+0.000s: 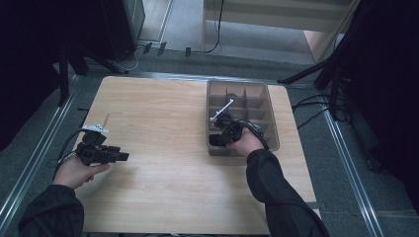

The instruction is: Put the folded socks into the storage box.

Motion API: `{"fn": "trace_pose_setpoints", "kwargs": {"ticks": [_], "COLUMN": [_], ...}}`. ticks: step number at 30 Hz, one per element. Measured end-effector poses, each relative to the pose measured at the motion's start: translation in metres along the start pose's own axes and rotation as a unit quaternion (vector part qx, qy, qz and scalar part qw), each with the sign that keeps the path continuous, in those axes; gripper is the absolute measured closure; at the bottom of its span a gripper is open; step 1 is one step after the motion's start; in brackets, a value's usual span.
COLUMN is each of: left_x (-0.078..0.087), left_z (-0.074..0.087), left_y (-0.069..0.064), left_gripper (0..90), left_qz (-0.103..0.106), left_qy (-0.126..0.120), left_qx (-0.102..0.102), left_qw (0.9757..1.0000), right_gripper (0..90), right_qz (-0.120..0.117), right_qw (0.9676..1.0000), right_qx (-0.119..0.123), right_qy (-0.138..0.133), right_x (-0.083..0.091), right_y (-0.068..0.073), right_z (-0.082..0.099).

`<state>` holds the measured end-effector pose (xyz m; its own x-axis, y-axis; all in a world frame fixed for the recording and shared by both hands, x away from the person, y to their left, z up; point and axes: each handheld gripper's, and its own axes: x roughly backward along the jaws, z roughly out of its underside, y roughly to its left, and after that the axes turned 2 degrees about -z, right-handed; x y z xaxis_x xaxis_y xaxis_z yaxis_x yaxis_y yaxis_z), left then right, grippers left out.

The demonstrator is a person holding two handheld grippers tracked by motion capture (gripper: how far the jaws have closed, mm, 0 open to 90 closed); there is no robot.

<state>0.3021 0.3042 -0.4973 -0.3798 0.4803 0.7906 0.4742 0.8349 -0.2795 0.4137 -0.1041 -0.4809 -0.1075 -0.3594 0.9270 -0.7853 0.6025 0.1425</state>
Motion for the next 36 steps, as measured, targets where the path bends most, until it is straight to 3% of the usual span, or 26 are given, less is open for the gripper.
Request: {"fn": "trace_pose_setpoints", "kwargs": {"ticks": [6,10,22,27,30,33,36], "left_x": [0.000,-0.002,-0.003,-0.006,-0.007,-0.009,-0.011], "left_z": [-0.001,-0.002,-0.010,-0.013,-0.015,-0.017,-0.019], "left_y": [-0.001,-0.003,-0.019,-0.029,-0.037,-0.045,-0.053], "left_gripper": [43.4,43.0,42.7,42.3,42.2,41.9,40.6], "left_qz": [0.007,0.005,0.016,0.017,0.004,0.009,0.014], "left_qy": [-0.005,0.001,-0.011,-0.009,-0.010,-0.016,-0.021], "left_qx": [0.012,0.004,0.003,-0.010,-0.011,-0.021,-0.034], "left_qw": [0.9999,1.0000,0.9998,0.9998,0.9999,0.9996,0.9991], "right_gripper": [90.0,90.0,90.0,90.0,88.7,88.8,88.8], "right_qz": [-0.006,-0.006,0.003,-0.007,-0.009,-0.013,-0.014], "right_qw": [0.9996,0.9986,0.9900,0.9869,0.9855,0.9831,0.9830], "right_qx": [-0.001,-0.007,-0.013,-0.008,0.000,0.006,0.008], "right_qy": [-0.028,-0.051,-0.141,-0.161,-0.170,-0.183,-0.183], "right_x": [0.014,0.026,0.065,0.070,0.072,0.073,0.070], "right_y": [0.001,0.002,0.017,0.027,0.034,0.040,0.045], "right_z": [0.008,0.015,0.040,0.055,0.064,0.074,0.081]}}
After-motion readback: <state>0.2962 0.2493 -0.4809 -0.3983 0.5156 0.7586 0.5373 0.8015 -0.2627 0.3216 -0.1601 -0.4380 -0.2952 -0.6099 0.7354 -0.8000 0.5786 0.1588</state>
